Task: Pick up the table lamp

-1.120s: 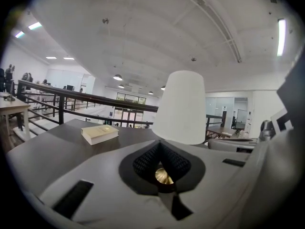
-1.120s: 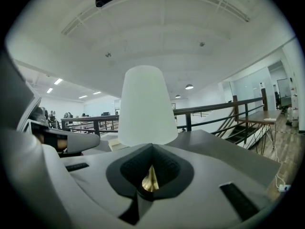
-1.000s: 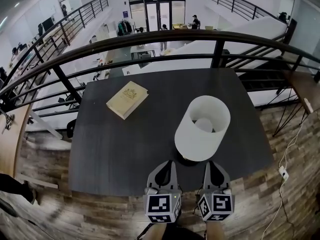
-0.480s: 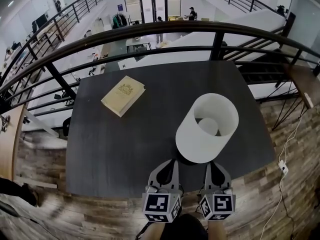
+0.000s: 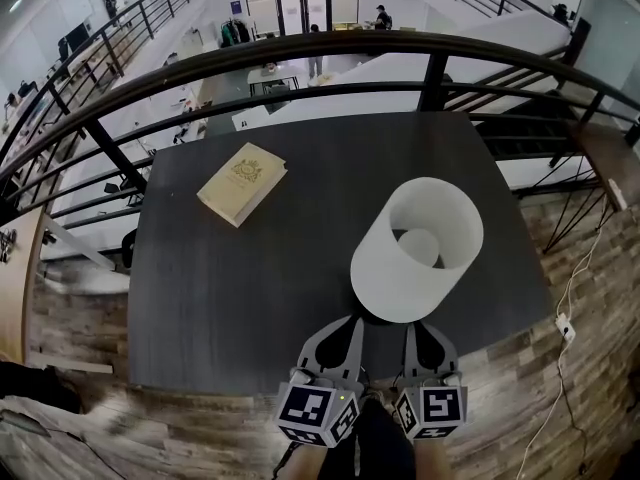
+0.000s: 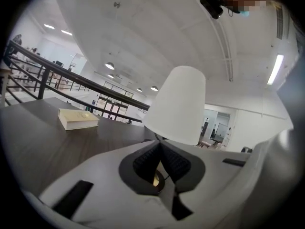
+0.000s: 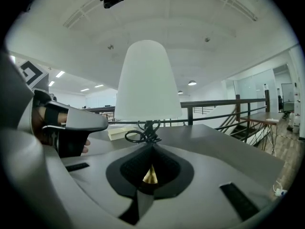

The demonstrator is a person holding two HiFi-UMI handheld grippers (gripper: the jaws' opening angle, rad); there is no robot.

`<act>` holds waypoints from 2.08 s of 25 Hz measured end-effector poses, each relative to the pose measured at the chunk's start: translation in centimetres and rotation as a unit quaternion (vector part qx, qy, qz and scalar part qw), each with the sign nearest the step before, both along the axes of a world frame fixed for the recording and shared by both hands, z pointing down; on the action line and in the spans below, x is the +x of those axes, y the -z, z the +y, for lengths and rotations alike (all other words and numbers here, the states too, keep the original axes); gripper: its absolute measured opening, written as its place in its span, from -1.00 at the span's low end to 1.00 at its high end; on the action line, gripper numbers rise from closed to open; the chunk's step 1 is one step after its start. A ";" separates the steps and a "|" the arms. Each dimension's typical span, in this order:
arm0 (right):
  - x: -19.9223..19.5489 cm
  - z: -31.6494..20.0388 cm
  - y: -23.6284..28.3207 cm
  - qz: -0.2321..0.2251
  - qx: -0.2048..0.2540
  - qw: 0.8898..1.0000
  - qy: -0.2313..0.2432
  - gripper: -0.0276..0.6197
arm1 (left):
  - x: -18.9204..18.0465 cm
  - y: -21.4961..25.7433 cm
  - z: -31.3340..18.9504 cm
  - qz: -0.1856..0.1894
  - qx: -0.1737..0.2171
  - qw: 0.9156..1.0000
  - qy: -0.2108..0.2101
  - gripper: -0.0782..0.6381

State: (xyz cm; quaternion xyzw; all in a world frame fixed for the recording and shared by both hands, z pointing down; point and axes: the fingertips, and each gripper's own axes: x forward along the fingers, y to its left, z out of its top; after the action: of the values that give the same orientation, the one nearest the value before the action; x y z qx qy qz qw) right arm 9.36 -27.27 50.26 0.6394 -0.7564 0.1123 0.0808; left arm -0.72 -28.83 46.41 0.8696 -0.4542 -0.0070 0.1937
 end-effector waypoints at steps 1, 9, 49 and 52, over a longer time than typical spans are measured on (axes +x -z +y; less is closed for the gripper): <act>0.0 0.0 -0.1 0.001 -0.001 1.000 0.003 -0.93 | 0.0 0.0 0.0 0.010 -0.004 1.000 0.000 -0.74; 0.2 -0.6 -1.0 0.008 -0.018 1.000 0.024 -0.93 | 0.8 1.0 0.1 0.091 -0.009 0.996 -0.010 -0.62; 0.1 -2.8 -3.2 0.019 -0.041 0.997 0.059 -0.93 | 1.9 2.1 -1.8 0.524 -0.129 0.833 -0.126 -0.18; 0.0 -2.7 -3.3 0.019 -0.042 0.997 0.058 -0.93 | 1.9 2.0 -1.8 0.526 -0.128 0.832 -0.121 -0.19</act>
State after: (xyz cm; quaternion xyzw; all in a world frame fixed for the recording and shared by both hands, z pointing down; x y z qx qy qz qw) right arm 9.36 -29.99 53.59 0.5923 -0.7853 0.1269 0.1279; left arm 1.18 -30.66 44.40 0.7501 -0.1720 -0.3817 0.5120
